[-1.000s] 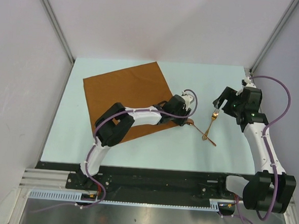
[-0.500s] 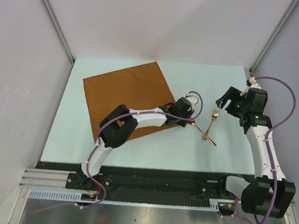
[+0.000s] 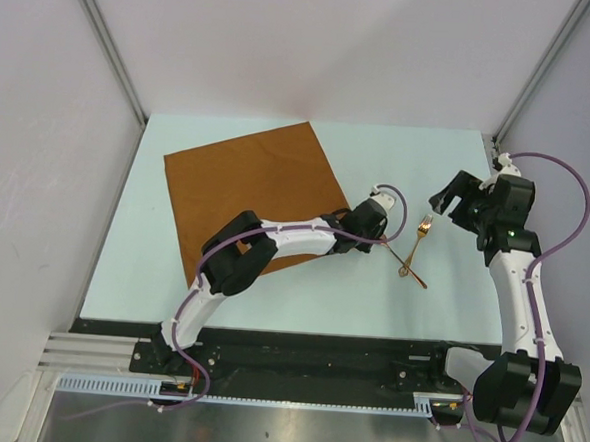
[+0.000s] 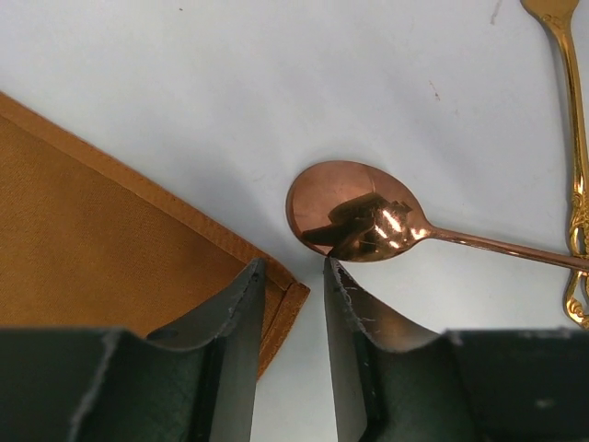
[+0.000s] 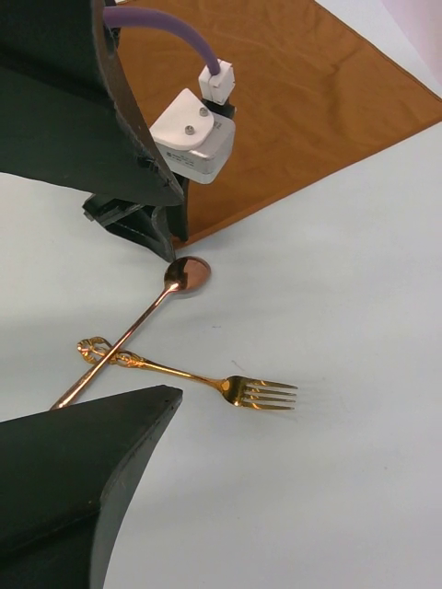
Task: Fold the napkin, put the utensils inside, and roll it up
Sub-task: Fold the napkin
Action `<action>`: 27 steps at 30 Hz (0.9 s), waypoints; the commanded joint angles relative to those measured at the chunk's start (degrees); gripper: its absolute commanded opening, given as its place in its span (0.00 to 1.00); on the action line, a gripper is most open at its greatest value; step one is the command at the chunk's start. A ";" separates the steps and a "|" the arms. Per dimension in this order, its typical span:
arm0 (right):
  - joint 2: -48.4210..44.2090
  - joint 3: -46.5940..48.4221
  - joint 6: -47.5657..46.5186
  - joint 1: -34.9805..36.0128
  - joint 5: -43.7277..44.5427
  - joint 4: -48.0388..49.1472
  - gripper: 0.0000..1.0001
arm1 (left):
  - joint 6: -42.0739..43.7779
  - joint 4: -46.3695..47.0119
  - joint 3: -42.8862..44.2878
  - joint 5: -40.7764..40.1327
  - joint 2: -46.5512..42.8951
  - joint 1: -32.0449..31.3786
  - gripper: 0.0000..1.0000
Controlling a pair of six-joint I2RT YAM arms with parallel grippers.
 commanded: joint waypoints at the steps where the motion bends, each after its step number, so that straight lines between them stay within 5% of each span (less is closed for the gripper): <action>1: -1.59 0.74 0.00 -0.71 -1.43 0.46 0.84 | -1.91 -4.53 -2.51 -1.37 -0.07 -1.10 0.38; 16: -2.11 0.57 0.17 -1.24 -1.69 0.37 0.84 | -3.14 -5.76 -4.09 -6.56 -1.04 -1.27 0.34; 27: -2.29 0.65 0.09 -1.42 -1.69 0.46 0.85 | -3.41 -4.62 -6.63 -2.61 -1.92 -1.27 0.07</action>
